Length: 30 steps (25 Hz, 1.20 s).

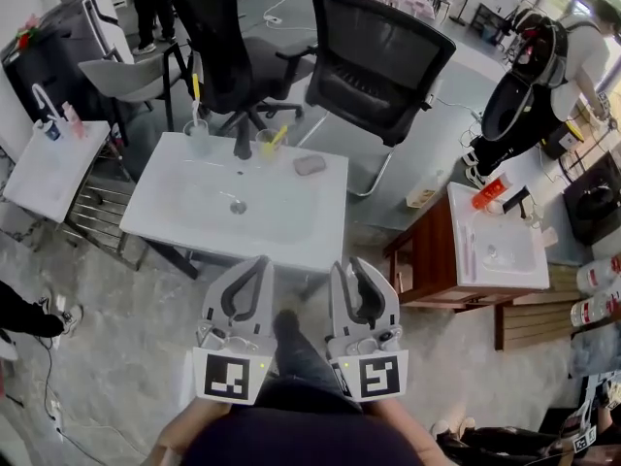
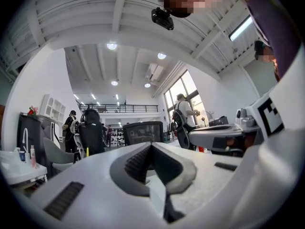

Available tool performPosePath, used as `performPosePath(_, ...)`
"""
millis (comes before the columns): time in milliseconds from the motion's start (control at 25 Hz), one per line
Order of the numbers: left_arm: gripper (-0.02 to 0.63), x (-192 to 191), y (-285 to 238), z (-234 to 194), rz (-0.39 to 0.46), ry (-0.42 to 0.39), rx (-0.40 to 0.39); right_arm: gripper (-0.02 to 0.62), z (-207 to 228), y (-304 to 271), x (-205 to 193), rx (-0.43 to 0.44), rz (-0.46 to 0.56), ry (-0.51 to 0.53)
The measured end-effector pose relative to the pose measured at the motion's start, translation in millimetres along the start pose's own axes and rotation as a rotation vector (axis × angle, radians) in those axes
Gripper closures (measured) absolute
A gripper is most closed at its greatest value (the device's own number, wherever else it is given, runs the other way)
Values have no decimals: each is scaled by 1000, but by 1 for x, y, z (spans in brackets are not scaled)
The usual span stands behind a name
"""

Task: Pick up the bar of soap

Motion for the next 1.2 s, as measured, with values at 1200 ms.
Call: performPosePath(1200, 607, -25, -247, -51, 24, 2, 1, 514, 154, -200, -66, 11, -47, -25)
Point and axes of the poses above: the fingertips, and each gripper's own axes: y backward along the fingers, z to its right, x out of its top, the point moved 4 cm from there along y, backward along the fingers, and after that the axes turned 12 degrees about x, right-handed, at the moved point
